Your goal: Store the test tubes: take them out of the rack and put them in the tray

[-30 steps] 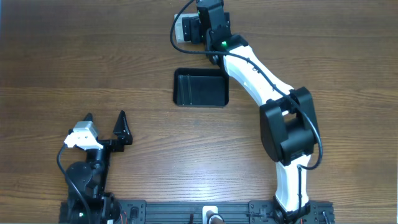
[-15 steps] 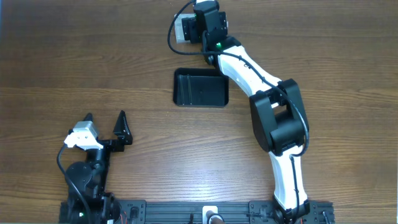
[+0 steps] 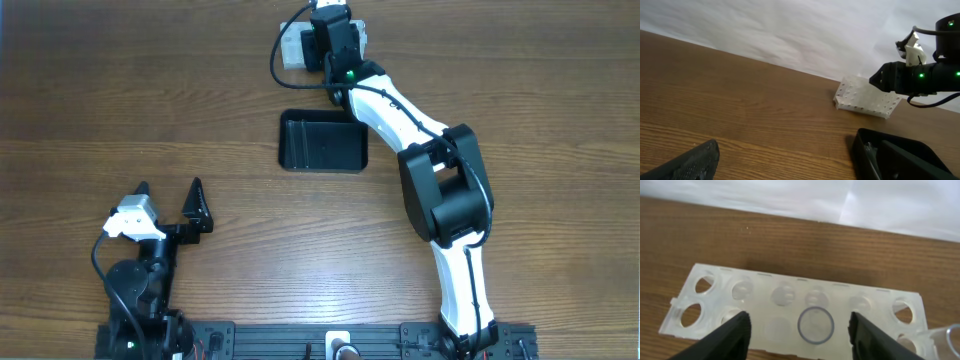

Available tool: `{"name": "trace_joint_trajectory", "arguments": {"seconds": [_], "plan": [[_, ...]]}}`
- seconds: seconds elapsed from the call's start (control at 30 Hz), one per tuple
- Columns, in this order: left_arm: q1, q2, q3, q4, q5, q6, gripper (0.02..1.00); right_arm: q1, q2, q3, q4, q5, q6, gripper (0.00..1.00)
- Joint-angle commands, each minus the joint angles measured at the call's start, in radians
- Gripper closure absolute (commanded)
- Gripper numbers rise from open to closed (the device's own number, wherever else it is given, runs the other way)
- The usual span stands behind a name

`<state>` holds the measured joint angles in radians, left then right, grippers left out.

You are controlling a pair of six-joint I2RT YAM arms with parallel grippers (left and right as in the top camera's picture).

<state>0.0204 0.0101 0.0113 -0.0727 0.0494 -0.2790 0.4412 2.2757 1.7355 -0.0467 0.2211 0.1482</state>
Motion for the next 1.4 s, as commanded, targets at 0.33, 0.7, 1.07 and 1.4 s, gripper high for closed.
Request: {"name": "trace_joint_trajectory", "arguments": {"seconds": [0.33,0.7,1.07,1.4], "plan": [[0.006,-0.004,-0.005,-0.003,0.006,0.01,0.018,0.005,0.011,0.023,0.0,0.039,0.0,0.678],[0.006,-0.004,-0.005,-0.003,0.006,0.01,0.018,0.005,0.011,0.023,-0.001,0.039,0.0,0.807],[0.006,-0.004,-0.005,-0.003,0.006,0.01,0.018,0.006,-0.006,0.024,-0.003,0.052,-0.008,0.888],[0.006,-0.004,-0.005,-0.003,0.006,0.01,0.018,0.009,-0.255,0.024,-0.059,0.076,-0.045,0.888]]}}
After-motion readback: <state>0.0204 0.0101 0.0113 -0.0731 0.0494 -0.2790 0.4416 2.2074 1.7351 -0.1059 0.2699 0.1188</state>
